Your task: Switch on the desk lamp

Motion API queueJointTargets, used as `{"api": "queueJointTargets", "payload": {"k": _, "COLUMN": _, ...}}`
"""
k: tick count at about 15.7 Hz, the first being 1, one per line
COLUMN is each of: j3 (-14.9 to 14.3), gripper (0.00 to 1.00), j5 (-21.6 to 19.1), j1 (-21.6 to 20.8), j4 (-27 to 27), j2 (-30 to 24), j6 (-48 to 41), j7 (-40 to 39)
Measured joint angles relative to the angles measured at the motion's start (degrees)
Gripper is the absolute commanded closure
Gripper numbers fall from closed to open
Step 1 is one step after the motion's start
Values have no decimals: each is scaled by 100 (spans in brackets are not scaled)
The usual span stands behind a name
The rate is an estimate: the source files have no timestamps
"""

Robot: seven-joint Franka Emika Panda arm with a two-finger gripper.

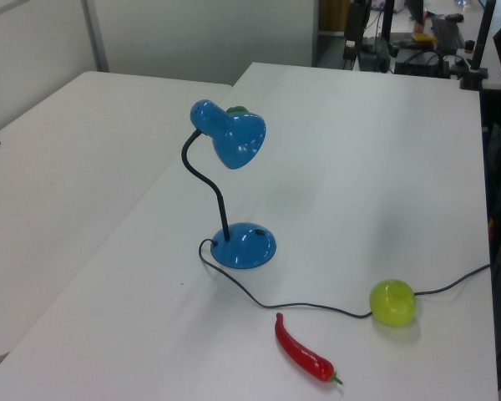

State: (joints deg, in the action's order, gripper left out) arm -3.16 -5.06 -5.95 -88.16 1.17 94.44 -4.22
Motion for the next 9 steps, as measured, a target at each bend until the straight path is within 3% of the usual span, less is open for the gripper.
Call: {"api": "queueJointTargets", "payload": {"k": 9, "j3": 20, "gripper": 0, "j5": 21, "j1": -8, "j4": -117, "j2": -48, "j6": 0, "j7": -4}}
